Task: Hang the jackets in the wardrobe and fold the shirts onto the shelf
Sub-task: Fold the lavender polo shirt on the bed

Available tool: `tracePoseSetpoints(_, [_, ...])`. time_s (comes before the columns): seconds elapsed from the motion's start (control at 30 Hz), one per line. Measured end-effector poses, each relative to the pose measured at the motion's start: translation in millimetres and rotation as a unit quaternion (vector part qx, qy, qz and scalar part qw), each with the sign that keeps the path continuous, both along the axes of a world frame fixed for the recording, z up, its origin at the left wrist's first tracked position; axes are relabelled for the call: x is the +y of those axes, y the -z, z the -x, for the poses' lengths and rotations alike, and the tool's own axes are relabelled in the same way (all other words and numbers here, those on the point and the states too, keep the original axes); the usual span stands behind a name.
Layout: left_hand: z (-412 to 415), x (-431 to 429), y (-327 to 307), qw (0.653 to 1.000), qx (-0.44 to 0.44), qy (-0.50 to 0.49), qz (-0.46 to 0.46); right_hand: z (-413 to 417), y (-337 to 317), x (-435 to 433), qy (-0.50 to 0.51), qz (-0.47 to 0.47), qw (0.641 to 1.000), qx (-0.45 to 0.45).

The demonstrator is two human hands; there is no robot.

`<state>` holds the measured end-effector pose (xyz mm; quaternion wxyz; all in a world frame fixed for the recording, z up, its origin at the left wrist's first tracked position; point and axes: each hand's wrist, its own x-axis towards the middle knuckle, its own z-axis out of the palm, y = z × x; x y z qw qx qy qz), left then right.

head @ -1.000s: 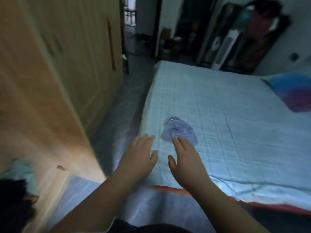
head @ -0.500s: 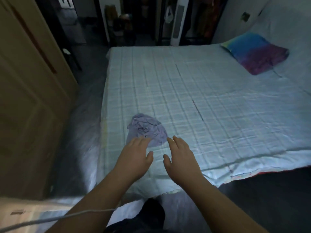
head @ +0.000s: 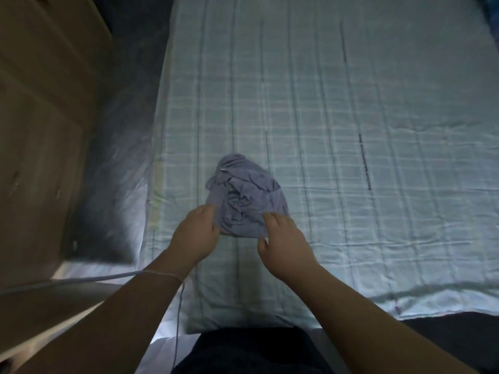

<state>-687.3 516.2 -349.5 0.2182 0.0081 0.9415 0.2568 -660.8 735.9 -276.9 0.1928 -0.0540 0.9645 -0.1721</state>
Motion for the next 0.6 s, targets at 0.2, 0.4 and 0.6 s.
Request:
tracePoseSetpoints(0.2, [12, -3, 102, 0.999, -0.044, -0.018, -0.026, 36, 113, -38, -0.093, 0.012, 0.985, -0.144])
tracePoseSetpoints(0.4, [8, -2, 158, 1.0, 0.003, -0.01, -0.004, 52, 201, -54, -0.106, 0.005, 0.974, -0.199])
tracePoseSetpoints(0.6, [18, -4, 181, 0.992, 0.119, 0.006, 0.05, 52, 219, -54, -0.084, -0.041, 0.986, -0.141])
